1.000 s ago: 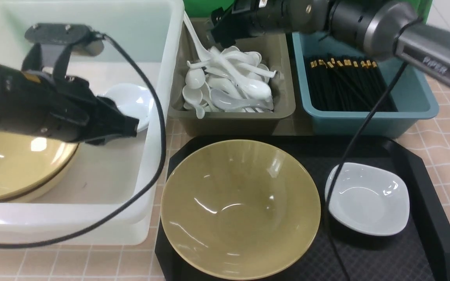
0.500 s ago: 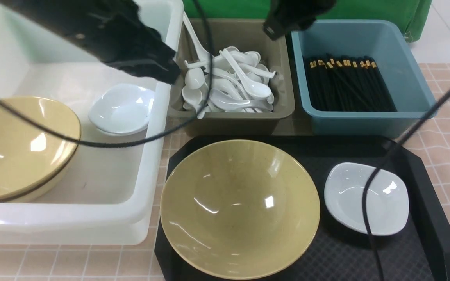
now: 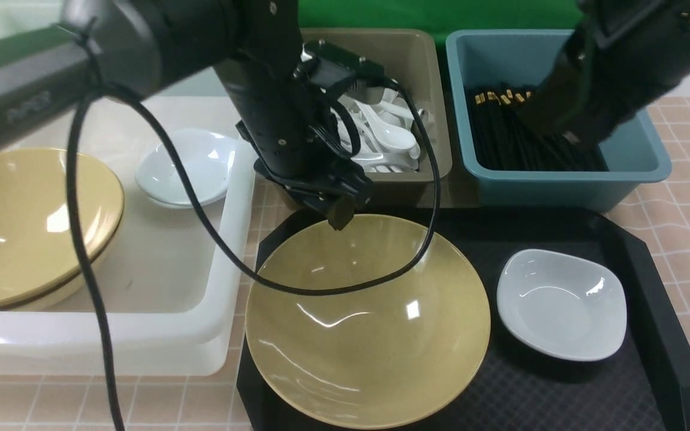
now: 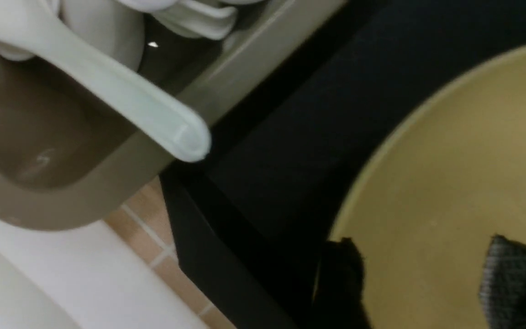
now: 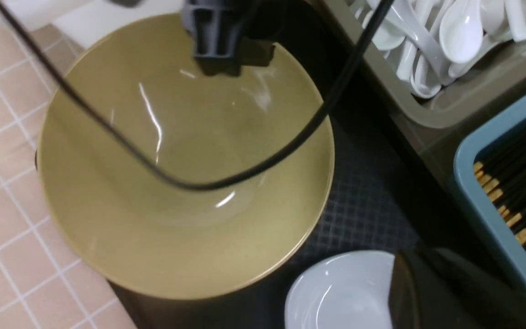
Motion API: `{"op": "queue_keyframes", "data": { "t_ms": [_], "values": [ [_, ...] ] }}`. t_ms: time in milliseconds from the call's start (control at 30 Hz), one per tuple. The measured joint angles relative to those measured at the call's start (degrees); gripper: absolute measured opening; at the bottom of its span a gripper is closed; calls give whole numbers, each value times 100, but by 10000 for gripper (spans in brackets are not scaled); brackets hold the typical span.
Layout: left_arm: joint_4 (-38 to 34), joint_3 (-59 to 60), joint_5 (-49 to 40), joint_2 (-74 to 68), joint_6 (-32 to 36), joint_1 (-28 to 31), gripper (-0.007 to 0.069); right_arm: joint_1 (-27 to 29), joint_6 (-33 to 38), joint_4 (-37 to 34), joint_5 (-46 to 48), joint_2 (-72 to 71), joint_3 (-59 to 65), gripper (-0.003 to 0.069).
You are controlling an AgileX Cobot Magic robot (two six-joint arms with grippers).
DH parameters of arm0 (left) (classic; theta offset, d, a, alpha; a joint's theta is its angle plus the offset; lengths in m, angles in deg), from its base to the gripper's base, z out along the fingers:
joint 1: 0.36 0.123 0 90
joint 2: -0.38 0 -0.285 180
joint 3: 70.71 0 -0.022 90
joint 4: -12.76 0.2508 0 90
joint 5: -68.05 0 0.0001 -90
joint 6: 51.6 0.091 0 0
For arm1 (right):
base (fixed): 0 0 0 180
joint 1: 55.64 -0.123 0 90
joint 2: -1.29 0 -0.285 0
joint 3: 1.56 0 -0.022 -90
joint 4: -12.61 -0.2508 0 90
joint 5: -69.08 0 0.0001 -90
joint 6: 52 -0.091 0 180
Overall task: On brown table put chopsticks spoon bowls plates into blue grey white boxes.
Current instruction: 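Grasp the large bowl on the tray by its rim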
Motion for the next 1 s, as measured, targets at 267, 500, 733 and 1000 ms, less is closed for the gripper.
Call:
{"op": "queue_keyframes", "data": {
  "t_ms": [267,500,733,1000],
  "values": [
    [311,-14,155,-221,-331,0,533,0,0,0,-80,22,185,38],
    [271,-75,298,-518,-349,-13,525,0,0,0,-135,133,209,38],
    [-144,-63,265,-840,-206,-26,367,0,9,6,-194,157,209,38],
    [-794,-51,163,-856,315,-15,99,0,23,23,-200,159,209,38]
  ]
}}
